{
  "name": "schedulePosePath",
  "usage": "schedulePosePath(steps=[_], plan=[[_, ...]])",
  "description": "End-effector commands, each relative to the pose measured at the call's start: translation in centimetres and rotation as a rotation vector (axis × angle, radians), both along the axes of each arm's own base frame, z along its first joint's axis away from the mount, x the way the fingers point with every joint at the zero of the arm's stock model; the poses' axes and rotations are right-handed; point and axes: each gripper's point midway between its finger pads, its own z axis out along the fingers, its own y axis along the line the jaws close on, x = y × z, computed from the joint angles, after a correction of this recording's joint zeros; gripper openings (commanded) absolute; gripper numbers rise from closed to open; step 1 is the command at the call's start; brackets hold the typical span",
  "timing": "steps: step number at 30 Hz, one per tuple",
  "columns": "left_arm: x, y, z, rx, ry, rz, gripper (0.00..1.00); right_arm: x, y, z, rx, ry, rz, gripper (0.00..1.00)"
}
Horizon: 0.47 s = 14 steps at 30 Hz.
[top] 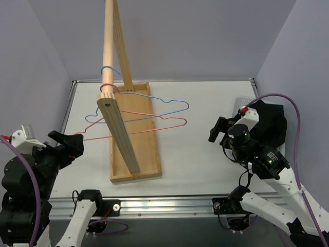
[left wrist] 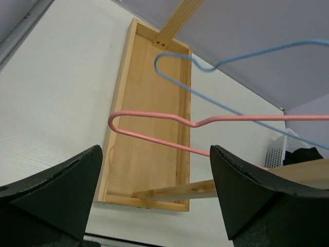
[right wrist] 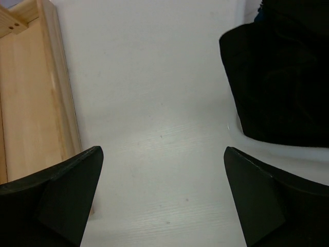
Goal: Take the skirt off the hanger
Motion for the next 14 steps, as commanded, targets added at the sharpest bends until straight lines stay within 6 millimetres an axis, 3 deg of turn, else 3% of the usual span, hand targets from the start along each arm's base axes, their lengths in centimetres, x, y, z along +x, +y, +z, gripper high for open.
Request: schedulePosePath(steps=[1,4,7,14], plan=[[-1.6,-1.3,-2.9,-0.086,0.057,-0.042,0.94,-2.2,-3.2,-0.2,0.122,-0.042,-0.171,1.0],[-2.1,-2.2,-4.9,-0.108,0.09,-0.084,0.94,-3.7,-3.1,-0.4,0.266,-0.101,-0.149,1.0],[-2.6,-4.4,-6.1,-0.143,0.09,-0.209,0.94,-5.0,-3.6,-1.4,0.401,-0.127,-0.178,1.0],[-3.3,-8.5,-8.6,-0.214,0.103,-0.452,0.94,-5.9,-2.5,-3.7,0.576,-0.152,-0.143,1.0]])
